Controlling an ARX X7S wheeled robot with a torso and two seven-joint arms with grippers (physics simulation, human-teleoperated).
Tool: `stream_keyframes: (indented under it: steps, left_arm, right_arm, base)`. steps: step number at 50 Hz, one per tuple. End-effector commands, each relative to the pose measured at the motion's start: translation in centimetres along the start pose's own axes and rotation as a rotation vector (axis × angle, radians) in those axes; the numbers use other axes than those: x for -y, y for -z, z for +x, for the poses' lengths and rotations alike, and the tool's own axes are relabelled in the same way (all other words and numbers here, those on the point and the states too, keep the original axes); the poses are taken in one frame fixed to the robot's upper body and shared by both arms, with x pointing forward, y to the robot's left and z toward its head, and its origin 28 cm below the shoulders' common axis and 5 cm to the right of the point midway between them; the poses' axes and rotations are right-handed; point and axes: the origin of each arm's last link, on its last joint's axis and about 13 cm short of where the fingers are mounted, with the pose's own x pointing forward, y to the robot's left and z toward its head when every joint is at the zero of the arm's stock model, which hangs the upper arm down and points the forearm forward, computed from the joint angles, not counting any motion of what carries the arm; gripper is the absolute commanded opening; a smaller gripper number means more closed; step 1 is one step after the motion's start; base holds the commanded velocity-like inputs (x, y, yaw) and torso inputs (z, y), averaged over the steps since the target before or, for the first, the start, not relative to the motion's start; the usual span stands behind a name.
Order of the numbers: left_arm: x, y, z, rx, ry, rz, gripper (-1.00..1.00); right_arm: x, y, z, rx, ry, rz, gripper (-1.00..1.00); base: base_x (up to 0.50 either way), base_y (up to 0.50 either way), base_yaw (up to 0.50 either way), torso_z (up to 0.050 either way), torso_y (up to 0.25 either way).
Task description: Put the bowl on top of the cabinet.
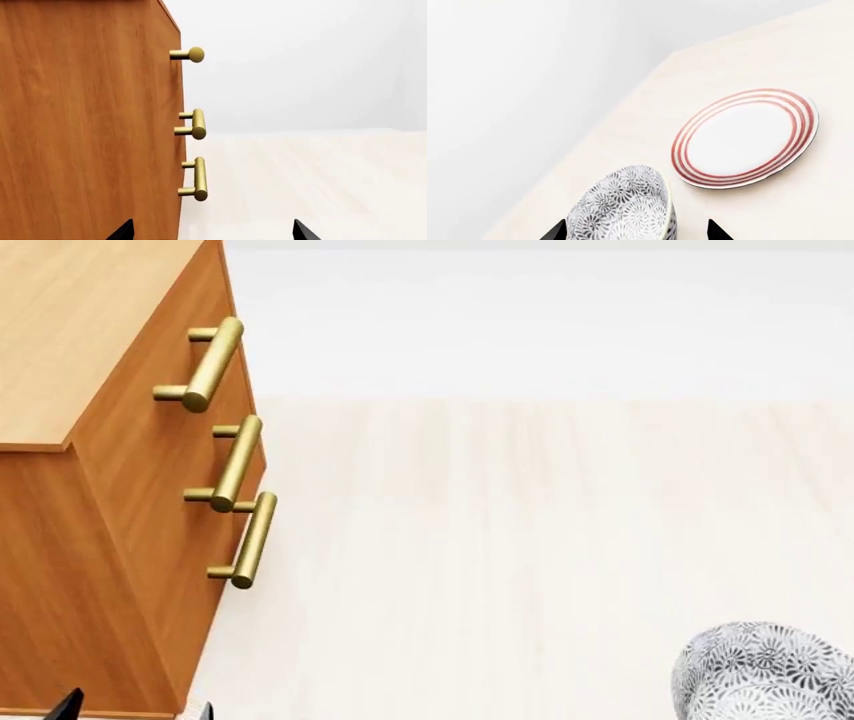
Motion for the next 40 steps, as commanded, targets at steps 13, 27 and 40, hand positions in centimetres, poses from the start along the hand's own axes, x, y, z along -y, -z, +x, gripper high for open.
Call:
stream_keyframes:
  steps: [13, 27, 40]
  left_arm:
    - [0.0, 0.3, 0.1, -0.009, 0.000, 0.005, 1.00]
    - [0.2, 0.5, 0.2, -0.017, 0.007, 0.005, 1.00]
    - [0.2, 0.7, 0.3, -0.027, 0.012, 0.007, 1.00]
  right_arm:
    - [0.9, 0.7, 1.5, -0.076, 0.009, 0.023, 1.00]
    - [1.2, 1.6, 3.2, -0.135, 0.022, 0.029, 1.00]
    - [1.5, 1.9, 4.0, -0.163, 0.036, 0.018, 1.00]
  base:
    - [0.00, 0.00, 0.00, 0.000, 0.000]
    - [0.00, 0.00, 0.00, 0.000, 0.000]
    - [0.00, 0.00, 0.00, 0.000, 0.000]
